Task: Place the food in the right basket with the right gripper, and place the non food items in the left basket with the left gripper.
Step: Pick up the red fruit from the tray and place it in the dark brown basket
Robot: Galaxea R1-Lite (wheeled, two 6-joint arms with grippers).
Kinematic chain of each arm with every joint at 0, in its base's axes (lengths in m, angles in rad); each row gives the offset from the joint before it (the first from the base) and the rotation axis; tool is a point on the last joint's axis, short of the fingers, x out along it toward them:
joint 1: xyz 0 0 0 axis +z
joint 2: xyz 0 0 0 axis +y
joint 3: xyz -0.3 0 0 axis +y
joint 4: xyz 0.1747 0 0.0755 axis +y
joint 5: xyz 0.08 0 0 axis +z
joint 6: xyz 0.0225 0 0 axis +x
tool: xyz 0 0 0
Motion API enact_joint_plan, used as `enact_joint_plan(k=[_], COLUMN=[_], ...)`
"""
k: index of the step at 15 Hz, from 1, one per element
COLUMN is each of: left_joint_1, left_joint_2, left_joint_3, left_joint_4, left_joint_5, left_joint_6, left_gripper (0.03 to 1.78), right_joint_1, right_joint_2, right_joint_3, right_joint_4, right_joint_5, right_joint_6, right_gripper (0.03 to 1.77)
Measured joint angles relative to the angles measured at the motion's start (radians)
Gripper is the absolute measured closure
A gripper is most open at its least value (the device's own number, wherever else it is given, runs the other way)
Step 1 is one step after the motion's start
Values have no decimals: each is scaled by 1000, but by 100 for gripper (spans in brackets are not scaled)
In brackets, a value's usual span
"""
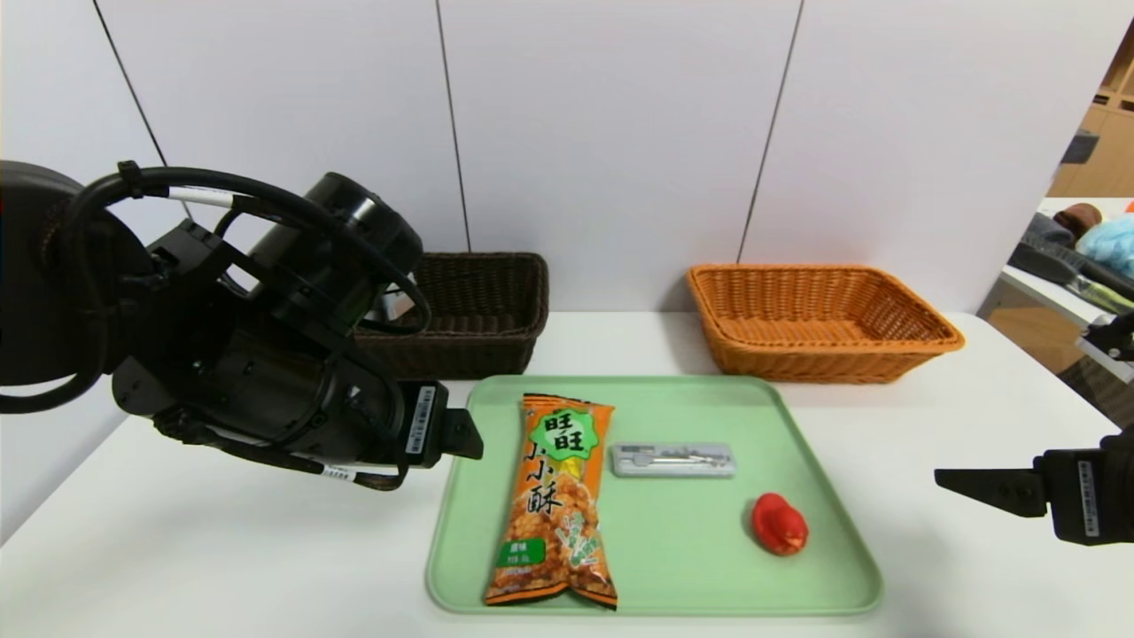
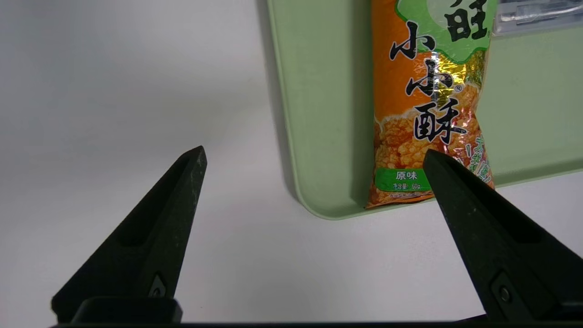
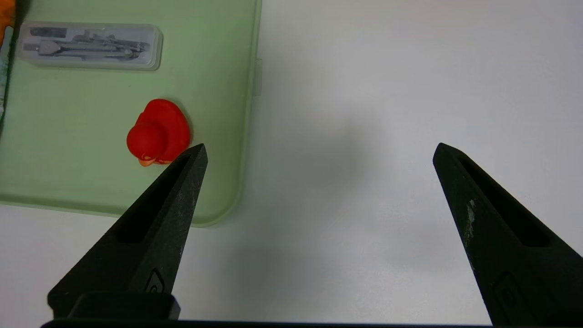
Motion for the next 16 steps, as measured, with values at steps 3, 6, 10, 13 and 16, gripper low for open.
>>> enact_joint_plan(k=[3, 6, 10, 13, 16], left_joint_1=[-3, -4, -4, -4, -5], left_joint_2=[1, -1, -5, -10, -14], left_joint_3=[0, 0, 0, 0, 1], left_joint_4=[-1, 1, 3, 4, 4], left_joint_5=[0, 0, 0, -1, -4], left_joint_6=[-1, -1, 0, 1, 5], left_gripper=[12, 12, 12, 12, 12], right_joint_1=[0, -1, 0, 11, 33], right_joint_2=[1, 0, 0, 1, 4], right_joint_3=[5, 7, 3, -5, -13], right_joint_4=[0, 1, 8, 19, 20], right_joint_5=[0, 0, -1, 1, 2], right_joint_6=[5, 5, 4, 4, 5], right_gripper=[9, 9, 9, 9, 9])
